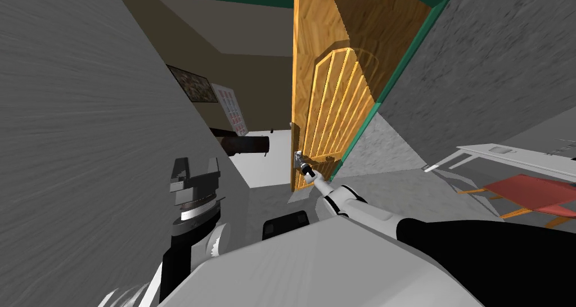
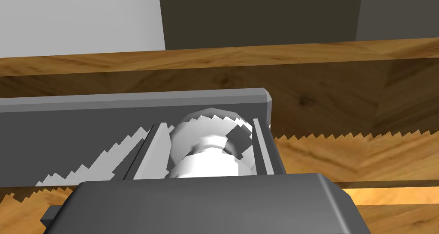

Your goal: Pull the door open

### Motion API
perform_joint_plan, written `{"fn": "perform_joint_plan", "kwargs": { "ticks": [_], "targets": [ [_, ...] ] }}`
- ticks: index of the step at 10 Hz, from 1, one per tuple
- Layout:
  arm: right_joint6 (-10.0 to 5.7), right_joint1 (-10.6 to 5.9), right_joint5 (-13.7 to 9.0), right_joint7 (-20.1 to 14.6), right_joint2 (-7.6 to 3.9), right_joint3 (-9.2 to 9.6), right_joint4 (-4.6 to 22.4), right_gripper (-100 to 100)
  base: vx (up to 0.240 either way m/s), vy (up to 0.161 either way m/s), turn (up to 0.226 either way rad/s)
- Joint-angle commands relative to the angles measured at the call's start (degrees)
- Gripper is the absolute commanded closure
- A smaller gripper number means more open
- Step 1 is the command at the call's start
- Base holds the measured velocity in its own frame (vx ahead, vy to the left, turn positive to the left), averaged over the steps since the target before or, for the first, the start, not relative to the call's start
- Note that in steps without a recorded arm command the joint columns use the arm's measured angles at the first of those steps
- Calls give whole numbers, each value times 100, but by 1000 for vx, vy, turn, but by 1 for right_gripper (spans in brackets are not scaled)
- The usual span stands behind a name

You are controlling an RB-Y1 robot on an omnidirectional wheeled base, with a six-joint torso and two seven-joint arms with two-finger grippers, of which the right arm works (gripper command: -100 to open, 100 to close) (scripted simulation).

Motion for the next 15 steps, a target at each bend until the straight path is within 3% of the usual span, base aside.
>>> {"fn": "perform_joint_plan", "kwargs": {
  "ticks": [1,2,4,5,9,15],
  "targets": [
    [-194,-169,-12,-98,-67,6,286,100,-122,4,-15],
    [-194,-169,-12,-98,-67,6,363,100,-54,6,-7],
    [-254,-163,-1,-321,-232,103,402,100,-111,-5,-28],
    [-209,-134,6,-242,-143,99,313,100,-60,11,-4],
    [-328,-110,80,-551,-309,317,333,100,-160,-57,89],
    [-524,-85,202,-1047,-587,674,349,100,-183,-137,100]
  ]
}}
